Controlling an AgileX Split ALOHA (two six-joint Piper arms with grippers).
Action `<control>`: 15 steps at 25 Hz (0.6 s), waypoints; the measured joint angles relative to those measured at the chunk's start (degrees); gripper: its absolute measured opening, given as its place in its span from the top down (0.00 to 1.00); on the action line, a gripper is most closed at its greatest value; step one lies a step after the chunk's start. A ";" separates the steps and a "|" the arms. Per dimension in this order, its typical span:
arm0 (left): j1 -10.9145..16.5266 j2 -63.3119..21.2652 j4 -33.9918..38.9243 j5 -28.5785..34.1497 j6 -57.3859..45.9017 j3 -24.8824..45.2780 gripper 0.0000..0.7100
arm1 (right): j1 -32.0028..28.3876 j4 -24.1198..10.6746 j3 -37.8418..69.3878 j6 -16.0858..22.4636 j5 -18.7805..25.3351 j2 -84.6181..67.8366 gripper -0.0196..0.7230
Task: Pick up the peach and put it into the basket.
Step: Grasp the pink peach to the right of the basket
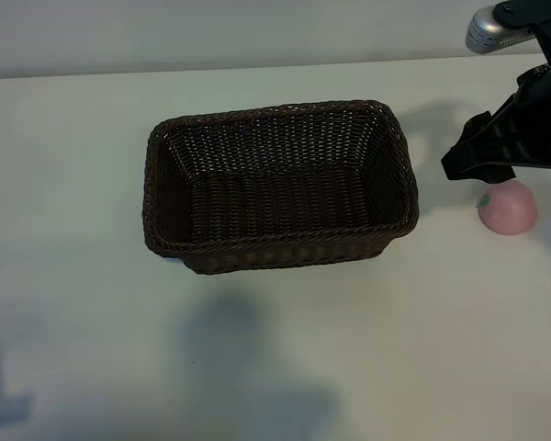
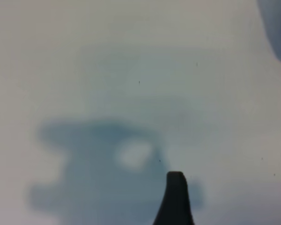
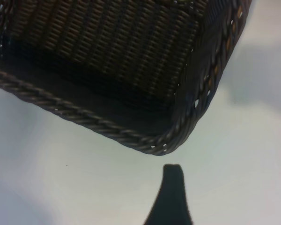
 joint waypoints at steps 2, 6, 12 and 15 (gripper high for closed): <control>-0.59 -1.12 0.00 0.00 -0.05 0.00 0.16 | 0.00 0.00 0.00 0.00 0.00 0.00 0.18; -1.13 -2.40 0.00 0.00 -0.05 0.00 0.16 | 0.00 0.33 0.00 0.00 -0.85 0.00 0.18; -1.34 -3.38 0.52 0.00 -0.05 0.07 0.16 | 0.00 -1.98 0.00 5.09 -1.46 1.24 0.18; -2.44 -5.11 0.61 0.04 -0.10 0.07 0.16 | 0.00 -7.87 0.00 11.31 -1.41 4.04 0.18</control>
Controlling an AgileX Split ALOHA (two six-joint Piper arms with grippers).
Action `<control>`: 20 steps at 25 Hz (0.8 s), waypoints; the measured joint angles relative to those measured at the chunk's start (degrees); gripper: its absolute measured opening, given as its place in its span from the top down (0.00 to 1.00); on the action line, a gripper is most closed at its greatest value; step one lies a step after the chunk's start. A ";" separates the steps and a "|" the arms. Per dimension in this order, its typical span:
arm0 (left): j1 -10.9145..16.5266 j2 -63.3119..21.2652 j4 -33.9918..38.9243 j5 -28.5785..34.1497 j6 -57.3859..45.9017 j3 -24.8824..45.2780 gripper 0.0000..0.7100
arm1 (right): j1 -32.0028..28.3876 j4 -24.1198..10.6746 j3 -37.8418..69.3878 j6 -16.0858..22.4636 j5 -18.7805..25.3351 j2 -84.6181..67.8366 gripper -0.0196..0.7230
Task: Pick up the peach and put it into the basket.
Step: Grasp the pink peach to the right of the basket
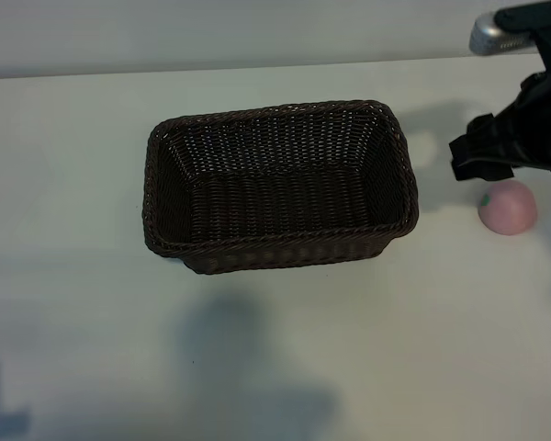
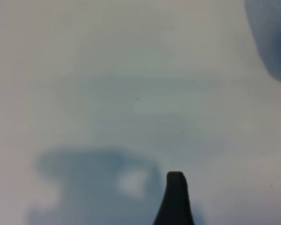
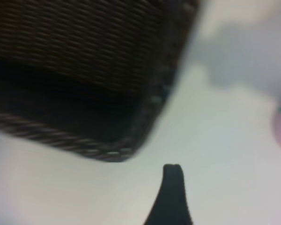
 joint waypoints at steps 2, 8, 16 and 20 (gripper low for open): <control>-0.75 -1.23 0.06 0.00 0.00 0.02 0.16 | 0.00 -3.73 0.00 3.82 0.00 2.02 0.18; -1.84 -1.48 0.39 0.00 0.00 0.21 0.16 | 0.00 -7.45 0.00 9.10 -3.91 8.15 0.18; -2.01 -1.48 0.39 0.00 -0.11 0.30 0.16 | -0.07 -10.42 0.00 14.87 -11.34 15.83 0.18; -2.09 -1.48 0.39 0.00 -0.11 0.30 0.16 | -1.25 -14.90 0.00 20.56 -12.33 17.95 0.18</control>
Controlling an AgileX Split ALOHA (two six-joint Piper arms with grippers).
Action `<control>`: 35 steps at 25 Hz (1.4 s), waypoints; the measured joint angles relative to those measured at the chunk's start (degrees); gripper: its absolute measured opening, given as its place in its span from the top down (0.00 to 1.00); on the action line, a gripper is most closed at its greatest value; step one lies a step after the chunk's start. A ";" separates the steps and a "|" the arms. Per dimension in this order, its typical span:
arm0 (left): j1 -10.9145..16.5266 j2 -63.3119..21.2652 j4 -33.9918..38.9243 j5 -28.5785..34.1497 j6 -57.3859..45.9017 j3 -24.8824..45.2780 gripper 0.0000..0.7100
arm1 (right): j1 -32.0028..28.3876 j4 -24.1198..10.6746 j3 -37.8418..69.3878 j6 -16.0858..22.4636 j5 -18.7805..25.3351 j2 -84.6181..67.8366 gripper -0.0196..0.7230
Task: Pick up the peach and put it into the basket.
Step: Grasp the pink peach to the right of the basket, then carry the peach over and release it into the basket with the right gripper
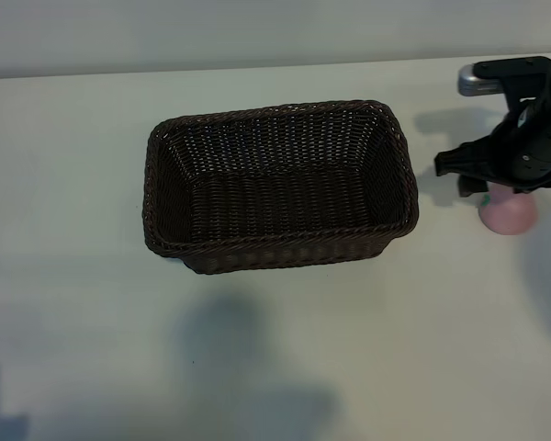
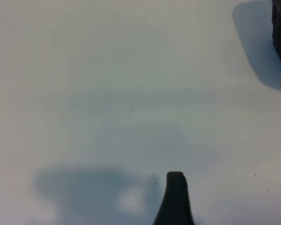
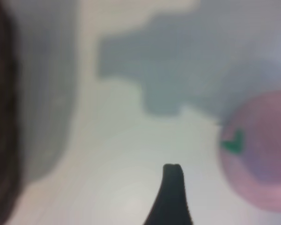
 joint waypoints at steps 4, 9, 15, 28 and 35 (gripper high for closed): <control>0.00 0.00 0.00 0.00 0.04 0.00 0.16 | -2.02 -1.78 0.00 1.50 -0.27 1.85 0.18; 0.00 0.00 0.00 0.00 0.04 0.00 0.16 | -2.43 -2.34 -0.01 1.13 -1.14 4.09 0.23; 0.00 0.00 0.00 0.00 0.04 0.00 0.16 | -2.43 -2.53 -0.18 1.26 -2.20 7.04 0.58; 0.00 0.00 0.00 0.00 0.04 0.00 0.16 | -2.43 -3.69 -0.75 1.11 1.59 2.81 0.92; -0.15 0.00 0.05 0.00 0.04 0.00 0.16 | -2.43 -3.52 -10.25 -1.46 12.38 -5.65 0.92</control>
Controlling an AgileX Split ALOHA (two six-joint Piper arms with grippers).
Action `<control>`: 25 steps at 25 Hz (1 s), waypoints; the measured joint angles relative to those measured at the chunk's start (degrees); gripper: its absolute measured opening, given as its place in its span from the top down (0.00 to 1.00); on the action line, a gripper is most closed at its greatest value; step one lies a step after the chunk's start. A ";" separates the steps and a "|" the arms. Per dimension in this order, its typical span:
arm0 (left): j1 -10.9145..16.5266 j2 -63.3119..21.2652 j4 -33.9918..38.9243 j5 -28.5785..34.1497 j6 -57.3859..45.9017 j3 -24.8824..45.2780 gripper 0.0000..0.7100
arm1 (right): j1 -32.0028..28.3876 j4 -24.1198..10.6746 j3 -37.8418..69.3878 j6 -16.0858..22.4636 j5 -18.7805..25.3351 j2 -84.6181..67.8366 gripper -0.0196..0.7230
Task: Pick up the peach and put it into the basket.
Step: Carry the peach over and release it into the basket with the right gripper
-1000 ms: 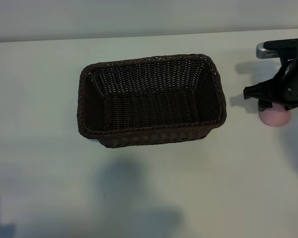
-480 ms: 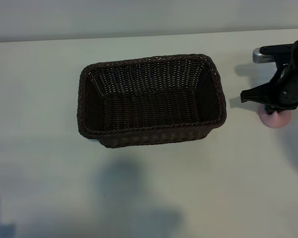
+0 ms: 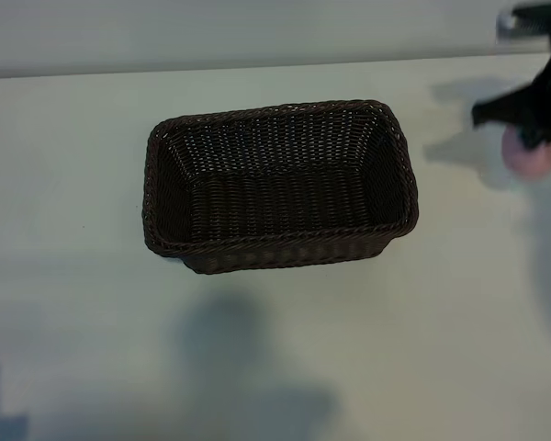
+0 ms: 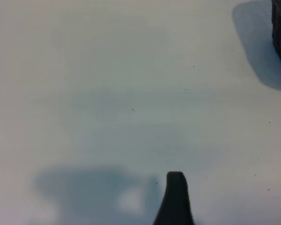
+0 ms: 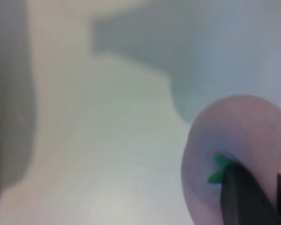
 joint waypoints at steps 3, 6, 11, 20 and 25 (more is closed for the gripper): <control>-0.30 0.00 0.00 0.00 0.00 0.00 0.16 | 0.00 0.51 -3.61 -1.06 3.36 -1.59 0.92; -0.33 0.00 0.00 0.00 0.00 0.00 0.16 | 0.00 1.99 -5.17 -2.85 5.29 -1.79 0.92; -0.33 0.00 0.00 0.00 0.00 0.00 0.16 | 0.20 8.53 -5.72 -7.85 5.95 -1.79 0.92; -0.33 0.00 0.00 0.00 -0.26 0.00 0.16 | 11.80 14.15 -7.76 -10.56 6.24 -1.79 0.92; -0.33 0.00 0.00 0.00 -0.26 0.00 0.16 | 18.69 14.32 -10.51 -10.39 6.08 -0.95 0.92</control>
